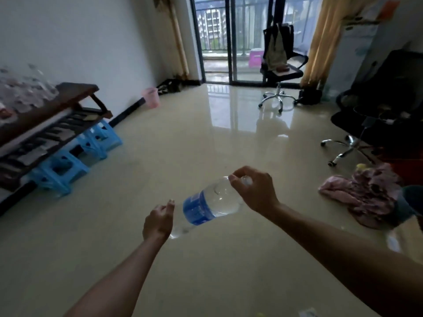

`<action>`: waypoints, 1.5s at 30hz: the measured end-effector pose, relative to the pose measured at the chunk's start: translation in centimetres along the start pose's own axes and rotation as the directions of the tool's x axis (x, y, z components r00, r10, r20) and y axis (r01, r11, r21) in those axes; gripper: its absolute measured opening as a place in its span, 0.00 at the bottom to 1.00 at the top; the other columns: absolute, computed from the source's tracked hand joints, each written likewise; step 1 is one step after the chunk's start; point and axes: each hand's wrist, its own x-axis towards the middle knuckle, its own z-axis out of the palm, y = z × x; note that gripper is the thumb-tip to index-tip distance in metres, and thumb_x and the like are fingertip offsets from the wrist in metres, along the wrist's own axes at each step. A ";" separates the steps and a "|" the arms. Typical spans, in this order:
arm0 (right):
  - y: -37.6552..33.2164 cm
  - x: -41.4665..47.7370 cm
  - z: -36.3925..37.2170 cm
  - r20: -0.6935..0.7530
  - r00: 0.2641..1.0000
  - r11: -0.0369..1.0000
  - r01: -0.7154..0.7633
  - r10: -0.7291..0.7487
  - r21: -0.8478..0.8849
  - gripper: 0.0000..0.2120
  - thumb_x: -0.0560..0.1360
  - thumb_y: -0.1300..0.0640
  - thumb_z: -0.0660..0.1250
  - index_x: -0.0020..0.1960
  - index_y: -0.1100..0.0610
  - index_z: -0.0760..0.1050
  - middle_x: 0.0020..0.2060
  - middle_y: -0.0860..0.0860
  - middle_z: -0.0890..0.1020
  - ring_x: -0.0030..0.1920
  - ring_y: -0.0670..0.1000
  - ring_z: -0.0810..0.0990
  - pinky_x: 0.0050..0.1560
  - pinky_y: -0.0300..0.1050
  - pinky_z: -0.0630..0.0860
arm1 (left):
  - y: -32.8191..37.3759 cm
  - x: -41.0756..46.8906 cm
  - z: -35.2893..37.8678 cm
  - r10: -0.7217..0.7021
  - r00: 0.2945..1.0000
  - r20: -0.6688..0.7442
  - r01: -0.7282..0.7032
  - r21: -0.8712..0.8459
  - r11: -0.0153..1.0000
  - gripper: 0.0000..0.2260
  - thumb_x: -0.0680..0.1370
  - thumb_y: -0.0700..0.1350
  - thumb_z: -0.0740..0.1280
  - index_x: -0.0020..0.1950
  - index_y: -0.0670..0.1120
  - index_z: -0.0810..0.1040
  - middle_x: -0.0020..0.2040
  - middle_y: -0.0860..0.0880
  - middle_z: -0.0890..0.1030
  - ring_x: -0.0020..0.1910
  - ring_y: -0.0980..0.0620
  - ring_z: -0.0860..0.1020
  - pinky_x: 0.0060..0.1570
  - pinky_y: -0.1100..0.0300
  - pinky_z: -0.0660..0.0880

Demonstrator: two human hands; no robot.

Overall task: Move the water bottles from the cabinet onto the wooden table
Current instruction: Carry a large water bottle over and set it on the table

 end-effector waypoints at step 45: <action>-34.1 72.2 91.4 0.566 0.636 0.846 0.320 -0.525 0.426 0.07 0.71 0.48 0.70 0.38 0.49 0.78 0.36 0.44 0.81 0.39 0.44 0.79 0.41 0.45 0.75 | -19.0 89.3 -40.3 -0.615 0.646 -0.452 0.515 -0.337 0.788 0.27 0.79 0.63 0.55 0.66 0.43 0.75 0.63 0.41 0.78 0.62 0.41 0.75 0.56 0.52 0.69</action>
